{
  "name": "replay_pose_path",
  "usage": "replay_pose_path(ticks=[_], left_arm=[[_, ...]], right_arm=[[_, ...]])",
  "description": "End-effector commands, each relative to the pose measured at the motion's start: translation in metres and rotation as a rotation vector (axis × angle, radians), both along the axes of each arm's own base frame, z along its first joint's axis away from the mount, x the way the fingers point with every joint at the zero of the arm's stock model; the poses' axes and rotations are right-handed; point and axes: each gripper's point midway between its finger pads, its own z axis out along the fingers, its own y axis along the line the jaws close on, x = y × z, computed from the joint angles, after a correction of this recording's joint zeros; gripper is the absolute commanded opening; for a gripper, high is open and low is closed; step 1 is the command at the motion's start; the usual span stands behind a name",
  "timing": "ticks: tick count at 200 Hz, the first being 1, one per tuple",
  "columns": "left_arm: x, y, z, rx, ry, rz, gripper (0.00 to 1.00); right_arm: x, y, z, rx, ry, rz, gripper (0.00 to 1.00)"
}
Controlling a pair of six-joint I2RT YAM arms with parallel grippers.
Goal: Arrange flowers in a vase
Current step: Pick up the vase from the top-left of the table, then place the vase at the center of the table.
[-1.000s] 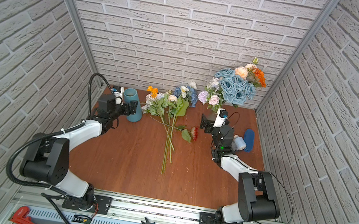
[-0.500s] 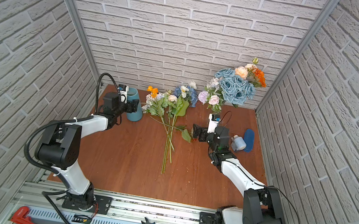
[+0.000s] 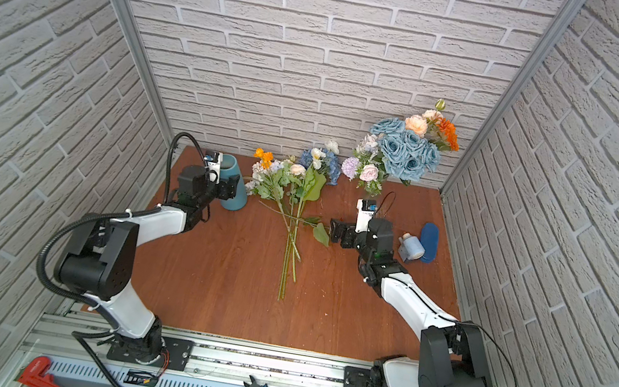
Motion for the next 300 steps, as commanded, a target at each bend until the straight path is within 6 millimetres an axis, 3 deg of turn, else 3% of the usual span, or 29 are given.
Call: replay_pose_path(ticks=[1, 68, 152, 203, 300], left_arm=[[-0.018, -0.008, 0.030, -0.009, -0.084, -0.006, 0.64], [-0.067, -0.040, 0.031, -0.038, -0.032, -0.075, 0.62], [-0.070, -0.058, 0.055, -0.059, -0.050, -0.119, 0.59], [-0.098, -0.077, 0.065, -0.070, -0.016, -0.167, 0.59], [-0.140, -0.111, 0.059, -0.127, 0.038, -0.244, 0.59]], right_arm=[[0.004, 0.009, 0.027, 0.041, -0.068, 0.021, 1.00], [-0.004, 0.030, 0.028, -0.015, -0.009, 0.084, 1.00], [-0.006, 0.059, 0.021, -0.054, 0.017, 0.168, 1.00], [-0.005, 0.067, 0.015, -0.068, 0.050, 0.183, 1.00], [0.000, 0.082, 0.006, -0.055, 0.118, 0.202, 1.00]])
